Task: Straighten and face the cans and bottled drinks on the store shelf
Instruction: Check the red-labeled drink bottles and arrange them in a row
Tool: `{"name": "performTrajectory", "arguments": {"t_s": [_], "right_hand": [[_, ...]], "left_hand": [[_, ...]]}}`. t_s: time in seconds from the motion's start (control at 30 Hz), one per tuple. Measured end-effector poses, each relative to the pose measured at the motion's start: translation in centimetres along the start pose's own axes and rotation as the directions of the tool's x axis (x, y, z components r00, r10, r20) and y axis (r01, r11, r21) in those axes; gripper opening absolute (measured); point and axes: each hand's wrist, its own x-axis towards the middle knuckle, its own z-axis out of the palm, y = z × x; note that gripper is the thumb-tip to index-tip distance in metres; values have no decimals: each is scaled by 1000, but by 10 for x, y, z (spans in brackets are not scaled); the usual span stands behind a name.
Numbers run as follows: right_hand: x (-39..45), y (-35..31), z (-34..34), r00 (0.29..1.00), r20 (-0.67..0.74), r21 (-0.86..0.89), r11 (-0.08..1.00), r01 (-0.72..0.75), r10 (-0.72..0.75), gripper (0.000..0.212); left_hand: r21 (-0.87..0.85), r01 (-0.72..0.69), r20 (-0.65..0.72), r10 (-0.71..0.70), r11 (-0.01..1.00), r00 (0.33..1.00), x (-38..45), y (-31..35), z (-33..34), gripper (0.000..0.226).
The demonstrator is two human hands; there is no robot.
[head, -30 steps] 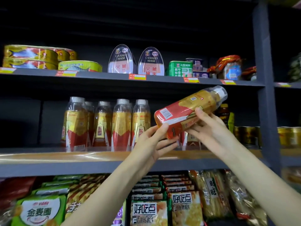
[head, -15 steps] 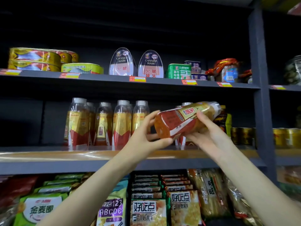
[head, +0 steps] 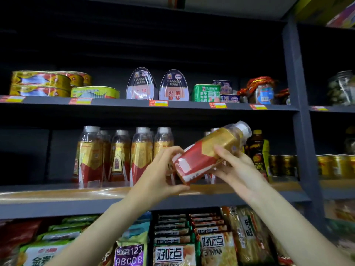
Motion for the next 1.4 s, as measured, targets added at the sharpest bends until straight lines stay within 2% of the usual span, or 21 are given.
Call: {"name": "performTrajectory", "arguments": {"t_s": [0.03, 0.07, 0.13, 0.3, 0.37, 0.43, 0.5, 0.57, 0.67, 0.73, 0.83, 0.93, 1.1, 1.23, 1.4], "right_hand": [[-2, 0, 0, 995, -10, -151, 984, 94, -97, 63], [-2, -1, -1, 981, 2, -338, 924, 182, -192, 67], [-4, -2, -2, 941, 89, -593, 742, 313, -325, 71], [-8, -2, -9, 850, 244, -726, 493, 480, -467, 80], [-9, -2, -12, 811, 294, -787, 353, 506, -506, 82], [-9, -3, -16, 788, 330, -807, 277, 521, -520, 83], [-8, -7, -20, 795, 308, -793, 320, 518, -523, 82], [-4, -11, -22, 819, 245, -762, 420, 493, -519, 80], [6, -12, -24, 831, 132, -725, 519, 452, -540, 78], [15, -11, -23, 811, 47, -716, 546, 434, -583, 80], [33, -8, -16, 777, -58, -744, 546, 385, -627, 82], [55, -7, -9, 821, -26, -760, 545, 355, -571, 89], [79, 26, 12, 910, 118, -831, 461, 310, -398, 101], [103, 59, 18, 967, 38, -885, 441, 150, -253, 108], [128, 62, 25, 990, -74, -983, 174, -52, -122, 107]], "left_hand": [[69, 15, 43, -18, 997, 999, -3, -7, 0, 62], [153, 29, 70, -41, 988, 997, -6, -14, 0, 56], [296, 44, 59, -64, 954, 996, -12, -27, 0, 51], [420, 71, -34, -62, 905, 998, -13, -44, 4, 42], [441, 102, -72, -78, 892, 994, -10, -49, 5, 41], [469, 123, -98, -87, 875, 991, -6, -53, 7, 40], [494, 155, -116, -112, 855, 987, -2, -58, 8, 41], [542, 179, -139, -123, 821, 983, 0, -65, 9, 42], [687, 121, -120, -52, 716, 991, 0, -78, 8, 44], [730, 108, -94, -58, 675, 994, -1, -89, 8, 51], [742, 143, -124, -76, 655, 989, -1, -100, 11, 52], [749, 152, -137, -74, 645, 988, 1, -103, 13, 52], [752, 142, -131, -64, 644, 989, 1, -106, 12, 51], [753, 134, -134, -49, 644, 990, 1, -109, 13, 50], [749, 129, -147, -27, 649, 989, 1, -113, 14, 51]]}}
